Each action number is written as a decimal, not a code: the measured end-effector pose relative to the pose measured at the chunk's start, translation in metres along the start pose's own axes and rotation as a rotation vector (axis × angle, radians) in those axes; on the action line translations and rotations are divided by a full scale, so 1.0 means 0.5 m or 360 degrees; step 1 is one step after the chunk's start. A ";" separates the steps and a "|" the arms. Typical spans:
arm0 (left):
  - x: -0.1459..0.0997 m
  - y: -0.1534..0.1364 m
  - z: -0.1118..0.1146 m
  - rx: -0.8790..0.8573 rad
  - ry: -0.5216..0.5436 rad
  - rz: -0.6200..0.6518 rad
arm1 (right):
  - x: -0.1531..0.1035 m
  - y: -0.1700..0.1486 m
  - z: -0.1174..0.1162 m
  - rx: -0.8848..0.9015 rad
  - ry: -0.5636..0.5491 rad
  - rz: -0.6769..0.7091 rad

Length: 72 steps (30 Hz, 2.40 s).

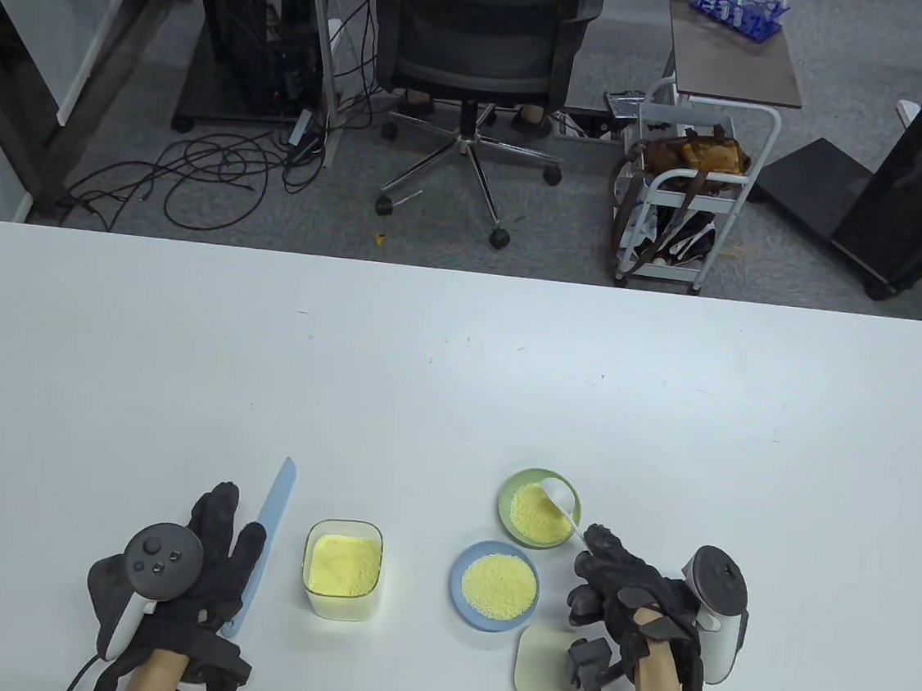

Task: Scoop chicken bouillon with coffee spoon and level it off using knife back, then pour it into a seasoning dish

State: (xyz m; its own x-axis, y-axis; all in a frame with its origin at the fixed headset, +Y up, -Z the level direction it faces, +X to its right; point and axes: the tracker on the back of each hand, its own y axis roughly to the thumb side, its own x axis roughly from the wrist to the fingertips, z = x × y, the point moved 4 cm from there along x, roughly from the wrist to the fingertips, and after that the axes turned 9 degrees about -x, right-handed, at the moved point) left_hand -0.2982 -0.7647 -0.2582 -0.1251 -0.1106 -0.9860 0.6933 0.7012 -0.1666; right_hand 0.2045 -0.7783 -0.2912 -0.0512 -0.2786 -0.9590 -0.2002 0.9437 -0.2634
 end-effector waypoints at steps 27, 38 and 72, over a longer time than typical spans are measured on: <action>-0.034 0.116 0.093 -0.0008 -0.0340 0.0592 | -0.073 0.096 -0.213 -0.0001 0.0768 0.0317; -0.028 0.106 0.105 -0.0089 -0.0461 0.0562 | -0.029 0.175 -0.332 -0.0452 0.0925 0.0313; -0.023 0.101 0.107 -0.0151 -0.0539 0.0525 | 0.015 0.134 -0.447 -0.0155 0.1250 -0.0081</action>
State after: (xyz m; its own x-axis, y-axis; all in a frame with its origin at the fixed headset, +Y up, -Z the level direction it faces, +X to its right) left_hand -0.2239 -0.7658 -0.2557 0.3395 -0.0834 -0.9369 0.5871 0.7970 0.1418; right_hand -0.0277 -0.7569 -0.2927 -0.7079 -0.3996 -0.5824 -0.3035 0.9167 -0.2600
